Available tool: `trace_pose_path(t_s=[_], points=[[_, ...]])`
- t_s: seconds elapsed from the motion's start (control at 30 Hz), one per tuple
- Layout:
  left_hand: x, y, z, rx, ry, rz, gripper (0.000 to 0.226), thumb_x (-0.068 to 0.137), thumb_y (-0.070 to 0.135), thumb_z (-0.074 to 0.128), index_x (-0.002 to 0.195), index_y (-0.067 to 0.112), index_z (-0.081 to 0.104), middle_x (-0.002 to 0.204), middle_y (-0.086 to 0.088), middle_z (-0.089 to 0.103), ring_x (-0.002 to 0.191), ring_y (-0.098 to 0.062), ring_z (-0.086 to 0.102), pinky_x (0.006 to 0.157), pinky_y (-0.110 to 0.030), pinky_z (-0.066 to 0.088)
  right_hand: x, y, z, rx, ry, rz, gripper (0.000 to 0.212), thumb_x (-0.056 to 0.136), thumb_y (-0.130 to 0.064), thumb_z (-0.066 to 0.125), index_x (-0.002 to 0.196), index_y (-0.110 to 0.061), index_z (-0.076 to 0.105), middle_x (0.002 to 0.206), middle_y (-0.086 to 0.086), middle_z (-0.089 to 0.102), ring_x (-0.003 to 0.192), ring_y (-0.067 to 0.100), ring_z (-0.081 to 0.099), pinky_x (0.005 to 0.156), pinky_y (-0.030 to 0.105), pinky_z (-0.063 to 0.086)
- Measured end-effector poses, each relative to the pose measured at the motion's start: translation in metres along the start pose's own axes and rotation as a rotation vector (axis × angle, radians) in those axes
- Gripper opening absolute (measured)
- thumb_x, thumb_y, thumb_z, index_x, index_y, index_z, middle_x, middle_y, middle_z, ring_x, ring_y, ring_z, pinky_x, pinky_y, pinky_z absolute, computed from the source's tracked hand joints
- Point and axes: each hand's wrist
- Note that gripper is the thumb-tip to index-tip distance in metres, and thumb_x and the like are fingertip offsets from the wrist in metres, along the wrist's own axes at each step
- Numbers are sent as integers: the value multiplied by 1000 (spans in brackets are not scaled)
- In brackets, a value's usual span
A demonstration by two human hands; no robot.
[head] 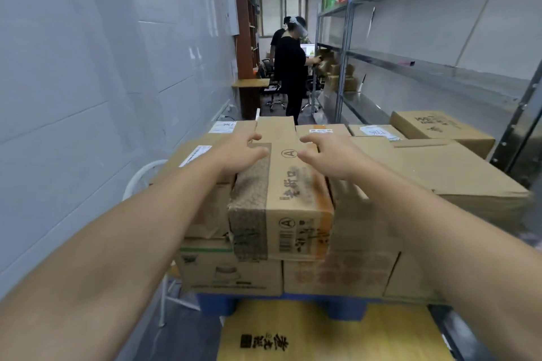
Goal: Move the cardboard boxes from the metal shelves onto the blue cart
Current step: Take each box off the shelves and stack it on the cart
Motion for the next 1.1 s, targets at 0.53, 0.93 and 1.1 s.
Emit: trace_pose_path(t_s=[0.53,0.93,1.1], points=[[-45,-75,1,271,-2,-172,71,84,73,22,146,43,39,155,3,39,143,-27,31,112,-51,28,-33,-45,55,-258,-214,45,67,88,-78,26,148,-49,35,161,-5,28,149,23,21,113,69,5],[-48,3,20,-14,207,119,51,97,49,47,143,27,49,147,0,51,137,-23,42,114,-49,31,-46,-3,29,72,225,13,53,94,-57,45,141,-34,50,154,-6,43,150,24,21,117,57,24],[-42,64,47,-71,145,264,53,96,48,48,146,28,46,150,3,48,140,-19,39,115,-47,30,-68,60,4,23,311,161,49,95,-55,48,138,-34,53,152,-3,44,147,25,27,115,55,27]])
Point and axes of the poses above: each hand's wrist, its own x-axis towards the middle knuckle, its own z-axis out of the palm, y = z × x
